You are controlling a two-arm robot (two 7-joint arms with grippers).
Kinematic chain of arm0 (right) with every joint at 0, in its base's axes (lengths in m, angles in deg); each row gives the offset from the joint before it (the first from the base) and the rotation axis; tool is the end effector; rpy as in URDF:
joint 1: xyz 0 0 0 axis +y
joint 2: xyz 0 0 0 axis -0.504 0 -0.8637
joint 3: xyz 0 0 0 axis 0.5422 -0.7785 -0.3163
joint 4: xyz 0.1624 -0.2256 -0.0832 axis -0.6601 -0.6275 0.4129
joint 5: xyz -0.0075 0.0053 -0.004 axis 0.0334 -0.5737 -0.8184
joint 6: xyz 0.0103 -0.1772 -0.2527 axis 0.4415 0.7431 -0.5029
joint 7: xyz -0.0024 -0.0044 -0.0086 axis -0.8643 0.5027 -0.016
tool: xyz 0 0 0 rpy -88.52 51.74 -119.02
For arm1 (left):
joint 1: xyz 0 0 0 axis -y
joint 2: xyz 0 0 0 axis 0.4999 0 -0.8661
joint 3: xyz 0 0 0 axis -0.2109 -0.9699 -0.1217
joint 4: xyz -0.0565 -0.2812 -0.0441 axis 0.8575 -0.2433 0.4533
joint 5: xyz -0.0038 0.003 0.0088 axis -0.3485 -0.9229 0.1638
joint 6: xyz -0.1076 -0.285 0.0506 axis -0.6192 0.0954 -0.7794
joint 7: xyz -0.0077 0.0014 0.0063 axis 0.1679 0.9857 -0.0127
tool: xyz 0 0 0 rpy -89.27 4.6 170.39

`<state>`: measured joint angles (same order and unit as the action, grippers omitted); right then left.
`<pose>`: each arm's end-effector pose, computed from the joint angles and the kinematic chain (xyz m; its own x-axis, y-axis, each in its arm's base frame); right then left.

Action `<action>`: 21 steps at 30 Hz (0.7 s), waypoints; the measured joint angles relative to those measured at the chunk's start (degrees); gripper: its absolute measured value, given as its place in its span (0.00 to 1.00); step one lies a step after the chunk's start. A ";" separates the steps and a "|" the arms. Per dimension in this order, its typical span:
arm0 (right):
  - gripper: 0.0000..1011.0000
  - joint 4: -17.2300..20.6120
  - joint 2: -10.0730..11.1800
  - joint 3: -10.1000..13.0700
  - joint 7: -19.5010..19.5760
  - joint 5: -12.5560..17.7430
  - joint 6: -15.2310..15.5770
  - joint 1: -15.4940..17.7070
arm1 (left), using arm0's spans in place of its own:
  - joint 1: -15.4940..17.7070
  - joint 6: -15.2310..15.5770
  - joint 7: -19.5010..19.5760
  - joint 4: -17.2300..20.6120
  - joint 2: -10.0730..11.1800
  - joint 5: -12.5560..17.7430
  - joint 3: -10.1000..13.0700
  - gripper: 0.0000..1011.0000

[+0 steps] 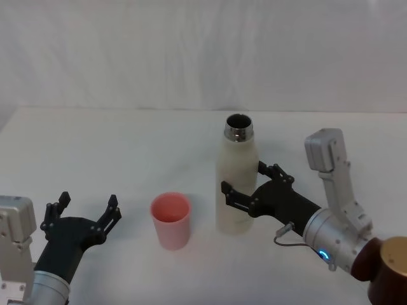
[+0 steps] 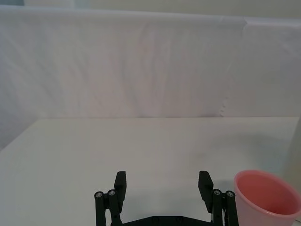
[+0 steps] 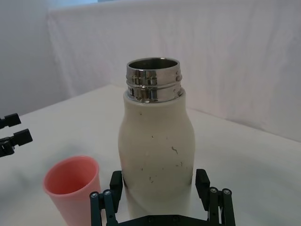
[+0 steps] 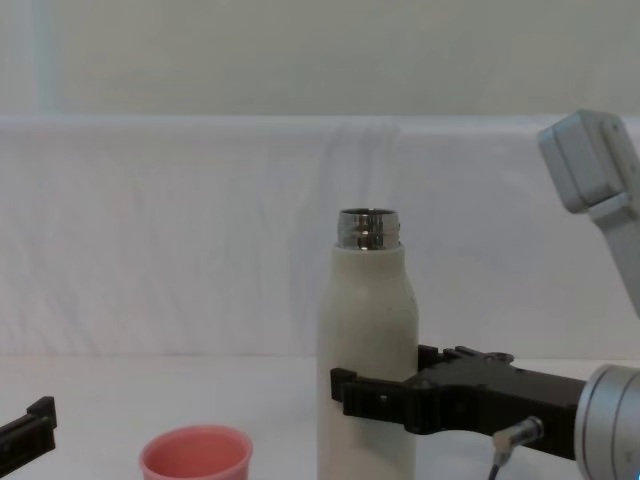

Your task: Grasp the thermos with one hand and pour water into the cup lid.

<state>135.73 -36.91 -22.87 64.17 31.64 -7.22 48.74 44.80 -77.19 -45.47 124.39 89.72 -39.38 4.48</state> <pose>0.3541 0.0600 -0.2516 0.6662 -0.7458 -0.0070 0.7434 0.6647 -0.0747 0.2530 0.0376 -0.2853 0.1246 0.9917 -0.0326 -0.9921 0.1241 -0.0176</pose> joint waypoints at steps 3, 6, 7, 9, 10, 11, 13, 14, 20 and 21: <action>0.99 0.88 0.43 0.25 0.01 0.27 -0.23 0.80 | 0.00 0.00 0.00 0.00 0.00 0.00 0.00 0.99; 0.99 1.52 0.75 0.47 0.03 0.48 -0.43 1.42 | 0.00 0.00 0.00 0.00 0.00 0.00 0.00 0.99; 0.99 1.95 0.95 0.63 0.04 0.64 -0.60 1.80 | 0.00 0.00 0.00 0.00 0.00 0.00 0.00 0.99; 0.99 2.84 1.39 0.97 0.10 0.89 -0.90 2.66 | 0.00 0.00 0.00 0.00 0.00 0.00 0.00 0.99; 0.99 3.08 1.52 1.07 0.14 0.98 -1.02 2.92 | 0.00 0.00 0.00 0.00 0.00 0.00 0.00 0.99; 0.99 3.40 1.71 1.24 0.18 1.09 -1.13 3.31 | 0.00 0.00 0.00 0.00 0.00 0.00 0.00 0.99; 0.99 4.45 2.33 1.79 0.29 1.46 -1.62 4.59 | 0.00 0.00 0.00 0.00 0.00 0.00 0.00 0.99; 0.99 4.86 2.58 2.01 0.33 1.58 -1.78 5.09 | 0.00 0.00 0.00 0.00 0.00 0.00 0.00 0.99; 0.99 7.66 4.57 3.74 0.38 2.56 -3.44 8.95 | 0.00 0.00 0.00 0.00 0.00 0.00 0.00 0.99; 0.99 8.09 4.95 4.05 0.38 2.75 -3.85 9.77 | 0.00 0.00 0.00 0.00 0.00 0.00 0.00 0.99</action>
<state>143.82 -31.96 -18.82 64.54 34.39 -11.07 58.52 44.80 -77.19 -45.47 124.39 89.72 -39.38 4.48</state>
